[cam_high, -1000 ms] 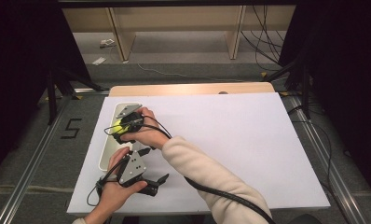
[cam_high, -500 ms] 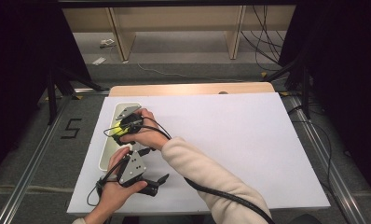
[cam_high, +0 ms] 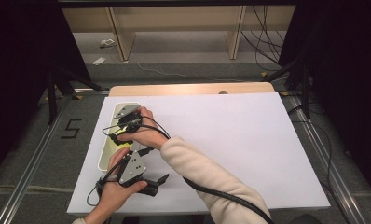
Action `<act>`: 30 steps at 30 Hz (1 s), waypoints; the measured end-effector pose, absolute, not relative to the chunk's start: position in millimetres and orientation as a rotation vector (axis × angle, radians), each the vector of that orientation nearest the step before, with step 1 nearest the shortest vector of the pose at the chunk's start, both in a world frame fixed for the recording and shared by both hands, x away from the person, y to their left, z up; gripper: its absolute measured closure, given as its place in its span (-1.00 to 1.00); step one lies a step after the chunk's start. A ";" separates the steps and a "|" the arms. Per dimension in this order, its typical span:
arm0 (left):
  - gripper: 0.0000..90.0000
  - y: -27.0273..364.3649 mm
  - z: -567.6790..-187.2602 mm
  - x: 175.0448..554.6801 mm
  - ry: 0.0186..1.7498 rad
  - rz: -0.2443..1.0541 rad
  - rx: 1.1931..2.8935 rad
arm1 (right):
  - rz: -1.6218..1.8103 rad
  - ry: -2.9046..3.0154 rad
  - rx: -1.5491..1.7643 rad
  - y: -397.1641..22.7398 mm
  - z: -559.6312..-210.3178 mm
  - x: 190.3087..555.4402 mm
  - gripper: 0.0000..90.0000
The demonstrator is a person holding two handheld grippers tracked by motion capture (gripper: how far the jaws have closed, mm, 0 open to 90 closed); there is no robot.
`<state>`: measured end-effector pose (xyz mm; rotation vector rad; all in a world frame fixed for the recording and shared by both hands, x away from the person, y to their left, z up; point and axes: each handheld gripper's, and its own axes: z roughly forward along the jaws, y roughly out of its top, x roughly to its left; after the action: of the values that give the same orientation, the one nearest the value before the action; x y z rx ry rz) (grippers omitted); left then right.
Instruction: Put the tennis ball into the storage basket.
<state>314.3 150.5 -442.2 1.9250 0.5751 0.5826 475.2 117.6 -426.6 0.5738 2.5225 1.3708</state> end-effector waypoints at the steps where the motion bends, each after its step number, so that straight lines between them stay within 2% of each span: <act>1: -1.00 150.5 -442.1 314.2 0.575 0.583 1.926 | 1.380 2.510 0.569 117.0 -424.2 475.1 -0.65; 17: -1.00 150.3 -442.4 314.5 0.567 0.583 1.927 | 1.417 2.476 0.577 103.8 -415.3 475.0 -0.66; 30: -1.00 149.5 -442.9 314.3 0.568 0.579 1.929 | 1.457 2.430 0.605 74.8 -404.8 470.8 -0.66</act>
<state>314.3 149.5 -442.9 1.9292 0.5677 0.5790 470.8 74.8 -404.8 0.6048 2.4298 1.4568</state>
